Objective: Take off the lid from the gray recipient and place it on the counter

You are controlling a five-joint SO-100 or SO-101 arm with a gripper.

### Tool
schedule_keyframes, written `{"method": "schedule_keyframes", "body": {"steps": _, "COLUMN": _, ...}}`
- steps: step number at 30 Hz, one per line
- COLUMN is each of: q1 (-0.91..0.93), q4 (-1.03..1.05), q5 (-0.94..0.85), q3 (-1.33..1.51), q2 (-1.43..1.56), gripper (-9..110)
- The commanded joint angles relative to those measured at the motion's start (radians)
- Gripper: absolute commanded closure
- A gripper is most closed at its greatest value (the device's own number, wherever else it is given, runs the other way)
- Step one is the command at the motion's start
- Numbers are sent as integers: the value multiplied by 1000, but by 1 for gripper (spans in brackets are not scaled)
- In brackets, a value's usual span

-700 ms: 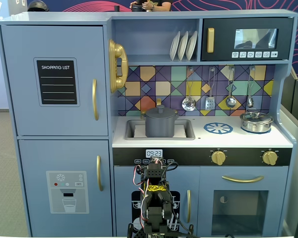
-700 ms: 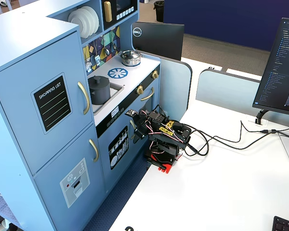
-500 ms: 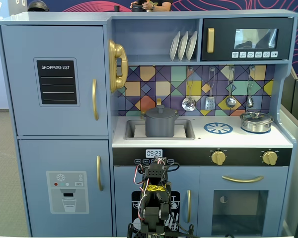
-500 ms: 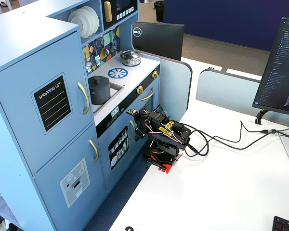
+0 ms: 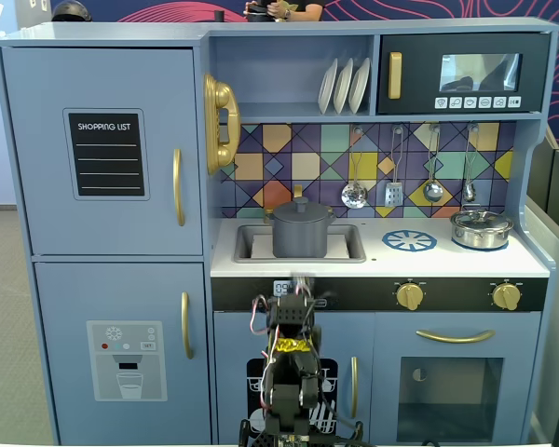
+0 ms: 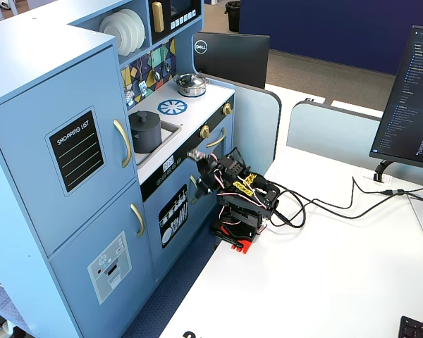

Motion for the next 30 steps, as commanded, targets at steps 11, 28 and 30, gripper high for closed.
{"method": "schedule_keyframes", "body": {"steps": 11, "q1": -6, "q4": -577, "q5": -144, "q3": -655, "q2": -351, "gripper": 101}}
{"method": "schedule_keyframes", "body": {"steps": 28, "q1": 40, "q4": -1177, "q5": -115, "q3": -627, "q2": -652, "gripper": 86}}
{"method": "schedule_keyframes", "body": {"steps": 30, "q1": 48, "q4": -1198, "q5": -115, "q3": -632, "q2": -681, "gripper": 86}}
